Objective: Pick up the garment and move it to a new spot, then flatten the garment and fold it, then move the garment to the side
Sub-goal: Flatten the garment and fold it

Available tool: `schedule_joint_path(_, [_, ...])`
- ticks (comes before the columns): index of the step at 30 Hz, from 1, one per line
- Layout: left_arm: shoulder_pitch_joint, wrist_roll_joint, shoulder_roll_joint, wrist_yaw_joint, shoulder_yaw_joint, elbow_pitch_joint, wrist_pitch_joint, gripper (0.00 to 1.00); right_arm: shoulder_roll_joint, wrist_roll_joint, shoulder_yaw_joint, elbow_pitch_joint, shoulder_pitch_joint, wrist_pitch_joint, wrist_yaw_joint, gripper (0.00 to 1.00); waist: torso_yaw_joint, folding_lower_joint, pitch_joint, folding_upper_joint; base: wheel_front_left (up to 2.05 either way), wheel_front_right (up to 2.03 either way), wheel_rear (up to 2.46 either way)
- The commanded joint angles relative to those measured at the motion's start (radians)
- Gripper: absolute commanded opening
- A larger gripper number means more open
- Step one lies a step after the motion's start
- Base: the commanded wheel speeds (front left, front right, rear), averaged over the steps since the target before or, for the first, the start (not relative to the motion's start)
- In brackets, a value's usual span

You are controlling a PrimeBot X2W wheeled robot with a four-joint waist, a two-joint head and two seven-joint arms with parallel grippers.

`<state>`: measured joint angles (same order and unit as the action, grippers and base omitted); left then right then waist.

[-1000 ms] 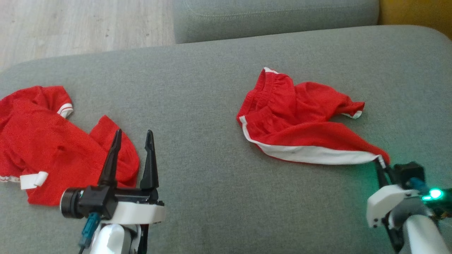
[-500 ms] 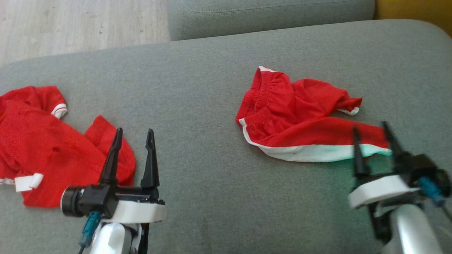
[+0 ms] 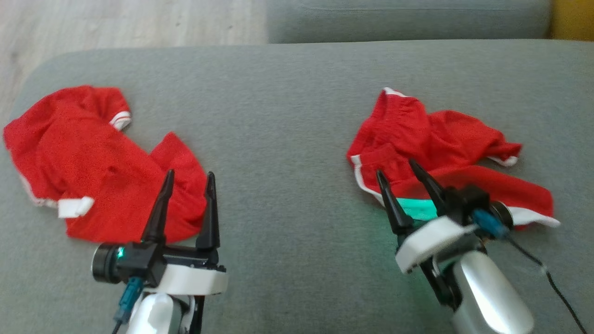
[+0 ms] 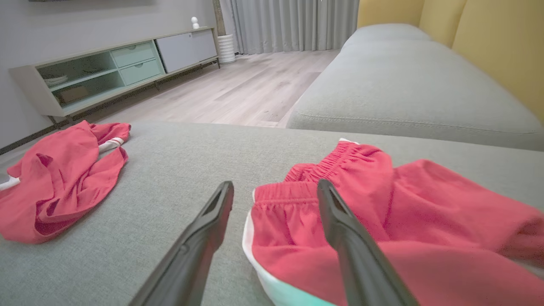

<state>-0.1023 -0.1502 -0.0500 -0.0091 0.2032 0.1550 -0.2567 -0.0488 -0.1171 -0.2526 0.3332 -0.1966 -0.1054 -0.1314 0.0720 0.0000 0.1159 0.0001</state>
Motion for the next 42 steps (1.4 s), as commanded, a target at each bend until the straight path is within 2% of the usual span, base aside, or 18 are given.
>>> schedule_joint_path(1, [-0.052, -0.004, 0.0, 0.002, -0.018, -0.028, -0.005, 1.0, -0.002, -0.02, -0.032, -0.006, -0.062, 0.015, 0.001, 1.0, 0.027, 0.0, 0.01, -0.0001, 0.0, 0.0, 0.0])
schedule_joint_path(5, [-0.061, -0.017, 0.0, 0.008, 0.006, -0.026, -0.005, 1.0, -0.002, -0.039, -0.057, 0.139, -0.159, 0.091, 0.001, 1.0, 0.07, 0.0, 0.029, -0.0001, 0.0, 0.0, 0.0])
schedule_joint_path(11, [-0.072, -0.032, 0.0, 0.02, 0.029, -0.027, -0.005, 1.0, -0.001, -0.079, -0.063, 0.295, -0.254, 0.137, 0.001, 1.0, 0.101, 0.0, 0.048, -0.0001, 0.0, 0.0, 0.0])
schedule_joint_path(22, [-0.089, -0.038, 0.0, 0.025, 0.042, -0.028, -0.005, 1.0, -0.001, -0.118, -0.142, 0.492, -0.346, 0.162, 0.001, 1.0, 0.117, 0.0, 0.072, -0.0001, 0.0, 0.0, 0.0])
schedule_joint_path(23, [-0.09, -0.037, 0.0, 0.026, 0.043, -0.028, -0.005, 1.0, -0.001, -0.123, -0.152, 0.501, -0.35, 0.159, 0.001, 0.46, 0.118, 0.0, 0.073, -0.0001, 0.0, 0.0, 0.0])
schedule_joint_path(24, [-0.092, -0.037, 0.0, 0.027, 0.044, -0.029, -0.005, 1.0, -0.001, -0.13, -0.166, 0.505, -0.354, 0.151, 0.001, 0.0, 0.118, 0.0, 0.074, -0.0001, 0.0, 0.0, 0.0])
schedule_joint_path(30, [-0.093, -0.036, 0.0, 0.029, 0.046, -0.026, -0.005, 1.0, -0.001, -0.204, -0.256, 0.484, -0.365, 0.084, 0.001, 0.0, 0.115, 0.0, 0.07, -0.0001, 0.0, 0.0, 0.0])
schedule_joint_path(35, [-0.087, -0.032, 0.0, 0.029, 0.039, -0.02, -0.005, 1.0, -0.001, -0.287, -0.395, 0.441, -0.36, 0.042, 0.001, 0.0, 0.105, 0.0, 0.052, -0.0001, 0.0, 0.0, 0.0])
schedule_joint_path(42, [-0.077, -0.027, 0.0, 0.028, 0.038, -0.02, -0.005, 1.0, -0.001, -0.369, -0.592, 0.419, -0.344, 0.047, 0.001, 0.0, 0.089, 0.0, 0.03, -0.0001, 0.0, 0.0, 0.0])
